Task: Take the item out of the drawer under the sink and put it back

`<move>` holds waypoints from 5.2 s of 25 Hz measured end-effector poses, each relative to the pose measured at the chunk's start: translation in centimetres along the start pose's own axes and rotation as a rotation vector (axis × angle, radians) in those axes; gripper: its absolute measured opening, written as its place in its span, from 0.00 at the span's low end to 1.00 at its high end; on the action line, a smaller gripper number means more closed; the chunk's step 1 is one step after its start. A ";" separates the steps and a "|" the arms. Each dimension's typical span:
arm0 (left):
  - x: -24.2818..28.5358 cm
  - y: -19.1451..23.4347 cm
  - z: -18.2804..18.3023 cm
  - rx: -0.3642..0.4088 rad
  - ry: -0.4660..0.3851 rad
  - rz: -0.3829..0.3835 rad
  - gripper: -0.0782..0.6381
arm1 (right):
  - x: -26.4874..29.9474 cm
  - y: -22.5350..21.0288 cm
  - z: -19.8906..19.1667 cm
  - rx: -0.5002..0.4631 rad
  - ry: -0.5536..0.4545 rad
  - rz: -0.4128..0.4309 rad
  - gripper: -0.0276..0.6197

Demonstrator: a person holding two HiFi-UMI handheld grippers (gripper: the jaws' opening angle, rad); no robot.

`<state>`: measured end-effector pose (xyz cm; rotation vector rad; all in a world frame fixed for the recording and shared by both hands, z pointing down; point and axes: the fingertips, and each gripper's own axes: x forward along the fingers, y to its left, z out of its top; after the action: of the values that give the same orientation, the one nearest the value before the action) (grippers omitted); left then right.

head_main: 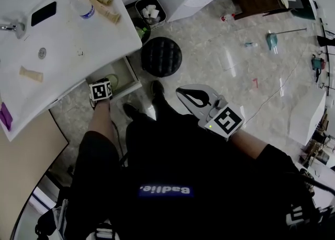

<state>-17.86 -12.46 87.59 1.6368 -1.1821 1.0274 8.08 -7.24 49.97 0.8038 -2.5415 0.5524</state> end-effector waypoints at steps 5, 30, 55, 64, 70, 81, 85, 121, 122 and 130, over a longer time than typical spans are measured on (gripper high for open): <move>-3.7 -1.0 1.2 -0.005 -0.063 -0.016 0.14 | 0.7 1.5 1.2 -0.003 -0.048 0.036 0.04; -33.2 -10.4 6.3 0.003 -0.685 -0.250 0.14 | 4.6 8.7 8.5 -0.135 -0.158 0.130 0.04; -48.8 -12.2 6.3 0.078 -1.028 -0.227 0.14 | 6.1 11.5 11.5 -0.185 -0.234 0.163 0.04; -48.0 -12.7 6.1 0.091 -1.027 -0.238 0.14 | 5.6 11.5 11.2 -0.186 -0.240 0.167 0.04; -48.0 -12.9 6.2 0.096 -1.029 -0.233 0.14 | 5.2 11.7 11.0 -0.185 -0.240 0.178 0.04; -45.3 -12.6 6.4 0.051 -0.966 -0.218 0.14 | 4.5 11.1 10.1 -0.172 -0.229 0.177 0.04; -44.1 -12.2 6.7 0.043 -0.940 -0.207 0.14 | 4.1 10.6 9.6 -0.161 -0.220 0.168 0.04; -9.2 -1.5 0.8 -0.004 -0.236 -0.013 0.14 | -2.5 1.0 1.1 -0.023 -0.048 -0.083 0.04; -8.6 -1.4 0.7 0.000 -0.220 -0.004 0.14 | -2.8 0.8 0.8 -0.017 -0.041 -0.093 0.04; -3.9 -0.2 0.6 -0.010 -0.151 0.022 0.14 | -3.7 -0.4 -1.2 -0.011 0.029 -0.130 0.04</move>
<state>-18.43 -11.94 83.68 1.7220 -1.3046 0.9227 11.40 -5.38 49.26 0.9418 -2.4433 0.5036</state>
